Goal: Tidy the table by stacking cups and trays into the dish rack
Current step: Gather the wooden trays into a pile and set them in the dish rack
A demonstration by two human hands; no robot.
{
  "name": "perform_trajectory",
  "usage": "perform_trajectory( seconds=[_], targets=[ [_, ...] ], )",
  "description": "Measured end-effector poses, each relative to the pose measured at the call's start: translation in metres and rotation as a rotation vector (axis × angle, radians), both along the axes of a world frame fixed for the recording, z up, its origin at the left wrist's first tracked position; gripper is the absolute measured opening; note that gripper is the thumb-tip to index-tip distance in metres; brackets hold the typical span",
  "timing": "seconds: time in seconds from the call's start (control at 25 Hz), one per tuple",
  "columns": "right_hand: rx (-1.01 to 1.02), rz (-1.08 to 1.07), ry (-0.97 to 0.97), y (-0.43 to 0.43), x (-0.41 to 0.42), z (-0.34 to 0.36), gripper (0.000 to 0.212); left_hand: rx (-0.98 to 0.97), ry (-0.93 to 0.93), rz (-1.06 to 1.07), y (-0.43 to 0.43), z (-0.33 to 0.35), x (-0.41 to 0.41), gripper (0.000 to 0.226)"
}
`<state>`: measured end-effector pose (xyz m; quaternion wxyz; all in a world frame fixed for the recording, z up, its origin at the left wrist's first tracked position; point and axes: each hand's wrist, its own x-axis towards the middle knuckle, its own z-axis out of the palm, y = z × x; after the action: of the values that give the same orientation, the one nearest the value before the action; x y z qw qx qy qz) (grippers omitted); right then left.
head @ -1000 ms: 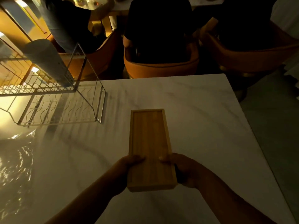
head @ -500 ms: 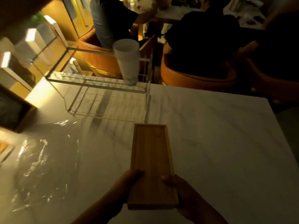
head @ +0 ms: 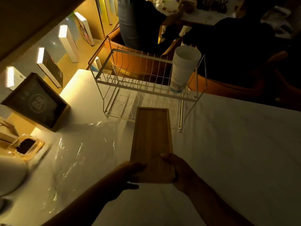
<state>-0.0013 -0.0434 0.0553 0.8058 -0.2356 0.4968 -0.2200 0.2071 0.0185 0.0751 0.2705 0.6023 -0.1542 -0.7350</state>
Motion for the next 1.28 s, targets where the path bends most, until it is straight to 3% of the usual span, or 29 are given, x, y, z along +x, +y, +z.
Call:
perform_trajectory(
  seconds=[0.12, 0.32, 0.76, 1.0, 1.2, 1.28],
  targets=[
    [-0.008, 0.043, 0.034, -0.028, 0.01, 0.005, 0.054, -0.044, -0.01, 0.076, -0.025, -0.006, 0.011, 0.083],
    [0.023, 0.312, 0.188, -0.054, 0.005, 0.003, 0.083, -0.075, 0.017, 0.051, -0.065, -0.02, 0.018, 0.067],
    [-0.134, 0.09, 0.097, -0.143, 0.021, -0.039, 0.062, -0.174, -0.046, -0.063, -0.186, -0.048, 0.039, 0.057],
    [-0.057, 0.069, 0.149, -0.16, 0.024, -0.053, 0.06, -0.163, -0.111, -0.029, -0.193, -0.069, 0.032, 0.059],
    [-0.045, 0.077, 0.233, -0.158, 0.024, -0.06, 0.064, -0.24, -0.195, -0.062, -0.194, -0.075, 0.035, 0.037],
    [-0.093, 0.107, 0.31, -0.154, 0.025, -0.059, 0.062, -0.244, -0.242, -0.069, -0.193, -0.079, 0.036, 0.04]
  ],
)
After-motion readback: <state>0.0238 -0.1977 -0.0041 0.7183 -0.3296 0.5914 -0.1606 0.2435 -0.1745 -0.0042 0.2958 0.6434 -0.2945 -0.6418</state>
